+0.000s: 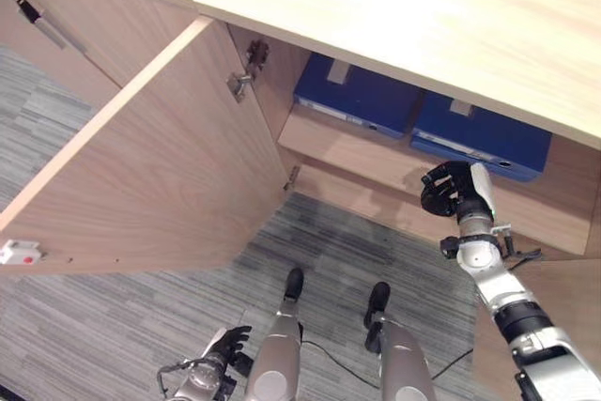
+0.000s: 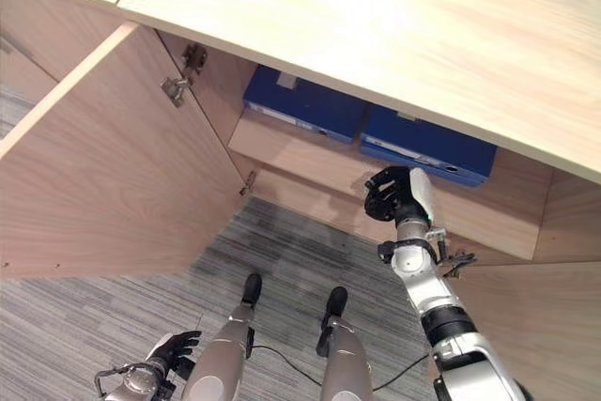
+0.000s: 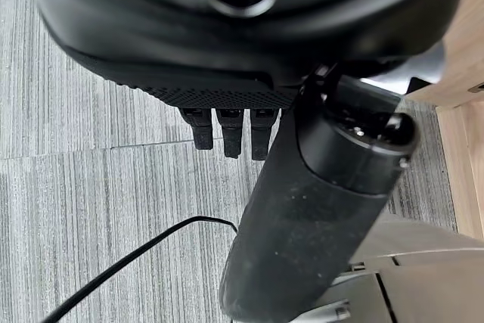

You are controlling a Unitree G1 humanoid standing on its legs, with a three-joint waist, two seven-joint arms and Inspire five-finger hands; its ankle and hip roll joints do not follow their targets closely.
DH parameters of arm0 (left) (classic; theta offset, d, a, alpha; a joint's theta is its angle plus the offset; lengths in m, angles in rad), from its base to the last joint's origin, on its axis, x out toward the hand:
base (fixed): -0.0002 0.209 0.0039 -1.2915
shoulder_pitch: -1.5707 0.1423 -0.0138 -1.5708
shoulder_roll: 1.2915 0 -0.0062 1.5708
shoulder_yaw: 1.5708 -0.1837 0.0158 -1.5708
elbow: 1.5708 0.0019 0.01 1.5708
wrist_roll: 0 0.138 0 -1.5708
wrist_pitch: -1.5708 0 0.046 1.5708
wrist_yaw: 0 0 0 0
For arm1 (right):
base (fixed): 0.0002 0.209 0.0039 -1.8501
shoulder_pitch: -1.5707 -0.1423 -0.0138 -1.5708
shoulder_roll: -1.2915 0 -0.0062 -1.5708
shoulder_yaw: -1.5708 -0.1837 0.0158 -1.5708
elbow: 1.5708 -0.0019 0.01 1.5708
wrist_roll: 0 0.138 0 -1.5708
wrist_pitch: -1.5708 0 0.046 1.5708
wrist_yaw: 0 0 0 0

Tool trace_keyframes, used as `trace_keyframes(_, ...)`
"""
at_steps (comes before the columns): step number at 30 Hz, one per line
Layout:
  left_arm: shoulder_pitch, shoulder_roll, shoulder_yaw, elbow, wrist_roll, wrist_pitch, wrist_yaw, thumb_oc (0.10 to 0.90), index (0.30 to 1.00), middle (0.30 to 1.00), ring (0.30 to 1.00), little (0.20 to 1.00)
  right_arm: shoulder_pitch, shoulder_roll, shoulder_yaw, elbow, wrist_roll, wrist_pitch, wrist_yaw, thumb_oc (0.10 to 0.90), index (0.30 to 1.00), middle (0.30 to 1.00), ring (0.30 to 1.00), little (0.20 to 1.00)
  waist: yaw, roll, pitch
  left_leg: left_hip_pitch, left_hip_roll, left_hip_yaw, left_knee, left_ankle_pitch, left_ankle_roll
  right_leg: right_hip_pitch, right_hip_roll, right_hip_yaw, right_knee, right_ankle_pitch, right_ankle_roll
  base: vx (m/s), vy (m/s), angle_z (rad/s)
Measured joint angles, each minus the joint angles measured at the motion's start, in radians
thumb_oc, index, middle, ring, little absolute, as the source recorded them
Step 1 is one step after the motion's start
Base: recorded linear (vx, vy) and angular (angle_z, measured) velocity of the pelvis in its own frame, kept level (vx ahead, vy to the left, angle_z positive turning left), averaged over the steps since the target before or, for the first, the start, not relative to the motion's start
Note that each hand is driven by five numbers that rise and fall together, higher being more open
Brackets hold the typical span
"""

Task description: Put the empty folder in the office cabinet

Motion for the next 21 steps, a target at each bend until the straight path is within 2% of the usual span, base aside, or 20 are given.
trace_keyframes(7, 0.007, 0.000, -0.022, -0.011, 0.000, -0.013, 0.010, 0.800, 0.900, 0.900, 0.900, 0.900, -0.183, -0.035, 0.033, 0.096, 0.001, 0.017, -0.018, 0.400, 0.300, 0.300, 0.300, 0.300, 0.032, 0.003, -0.001, -0.013, -0.001, -0.003, 0.003, 0.000, 0.000, -0.008, 0.000, -0.004, 0.001, 0.002, -0.002, 0.00, 0.000, 0.00)
trace_keyframes(12, 0.005, 0.000, -0.030, -0.021, -0.002, -0.016, 0.010, 0.800, 0.900, 0.900, 0.900, 0.900, -0.258, -0.042, 0.066, 0.186, 0.003, 0.018, -0.019, 0.400, 0.300, 0.300, 0.300, 0.300, 0.056, 0.007, -0.001, -0.017, -0.001, -0.008, 0.002, 0.000, 0.000, -0.008, -0.001, -0.009, -0.001, 0.002, -0.002, 0.01, 0.000, 0.03)
trace_keyframes(17, 0.005, -0.002, -0.057, -0.041, -0.003, -0.030, 0.010, 0.800, 0.900, 0.900, 0.900, 0.900, -0.302, -0.043, 0.093, 0.305, 0.004, 0.026, -0.016, 0.400, 0.300, 0.300, 0.300, 0.300, 0.081, 0.030, 0.001, -0.027, -0.002, -0.025, 0.003, 0.002, 0.001, -0.009, 0.000, -0.025, -0.003, 0.001, -0.001, 0.01, 0.003, 0.08)
trace_keyframes(21, 0.009, -0.010, -0.060, -0.039, -0.007, -0.035, 0.009, 0.800, 0.900, 0.900, 0.900, 0.900, -0.309, -0.043, 0.125, 0.309, 0.005, 0.036, -0.014, 0.400, 0.300, 0.300, 0.300, 0.300, 0.085, 0.046, 0.008, -0.028, -0.002, -0.027, 0.002, 0.005, 0.002, -0.008, 0.000, -0.027, -0.002, -0.002, 0.001, 0.00, 0.001, 0.01)
